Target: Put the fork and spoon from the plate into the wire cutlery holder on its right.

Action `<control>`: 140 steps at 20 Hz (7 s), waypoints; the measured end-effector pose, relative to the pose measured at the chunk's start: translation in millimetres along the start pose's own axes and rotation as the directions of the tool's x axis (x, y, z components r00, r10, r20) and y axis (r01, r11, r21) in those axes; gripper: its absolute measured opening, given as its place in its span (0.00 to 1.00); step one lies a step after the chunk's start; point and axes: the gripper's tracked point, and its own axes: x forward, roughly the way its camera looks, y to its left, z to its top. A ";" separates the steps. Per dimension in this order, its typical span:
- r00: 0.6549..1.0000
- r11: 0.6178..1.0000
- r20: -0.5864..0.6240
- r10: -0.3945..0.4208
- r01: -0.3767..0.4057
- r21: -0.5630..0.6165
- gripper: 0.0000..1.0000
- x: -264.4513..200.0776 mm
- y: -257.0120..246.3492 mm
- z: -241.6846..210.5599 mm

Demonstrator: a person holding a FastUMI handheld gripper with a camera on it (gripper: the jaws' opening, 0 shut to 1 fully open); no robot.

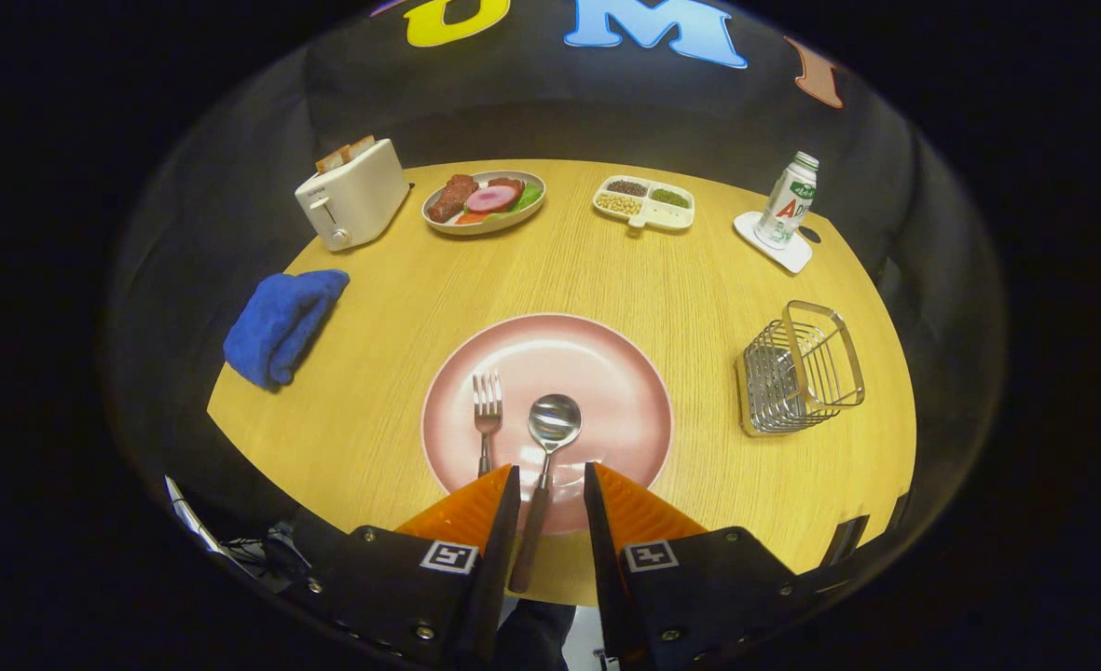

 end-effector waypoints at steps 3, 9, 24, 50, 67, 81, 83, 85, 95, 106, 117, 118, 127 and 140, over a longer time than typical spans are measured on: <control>0.999 1.000 -0.037 0.002 -0.001 0.022 0.43 13.8 3.3 -8.5; 0.994 0.999 -0.106 -0.009 0.014 0.045 0.43 32.3 -1.7 -25.7; 0.984 0.994 -0.178 0.000 0.019 0.106 0.05 51.4 1.0 -43.8; 0.996 0.982 -0.013 -0.084 0.084 0.171 0.05 -20.7 -93.3 40.1; 0.963 0.979 -0.184 -0.200 0.204 0.007 0.05 -35.7 -214.1 34.4; 0.873 0.988 -0.462 -0.155 0.124 -0.097 0.05 -22.9 -229.6 29.0; 0.855 0.988 -0.496 -0.150 0.111 -0.107 0.05 -22.5 -230.5 29.8; 0.840 0.987 -0.522 -0.149 0.098 -0.125 0.05 -22.8 -231.0 31.4; 0.746 0.983 -0.646 -0.163 0.063 -0.175 0.05 -12.5 -232.2 44.0; 0.720 0.987 -0.678 -0.149 0.069 -0.143 0.05 -10.0 -231.3 46.5; 0.738 0.994 -0.666 -0.109 0.070 -0.084 0.12 -18.2 -225.1 46.1; 0.745 0.994 -0.657 -0.111 0.074 -0.083 0.12 -19.2 -225.9 44.5; 0.831 0.995 -0.550 -0.085 0.103 0.003 0.12 -53.9 -224.5 46.8; 0.957 0.992 -0.290 0.001 0.037 0.125 0.12 -100.0 -137.6 42.4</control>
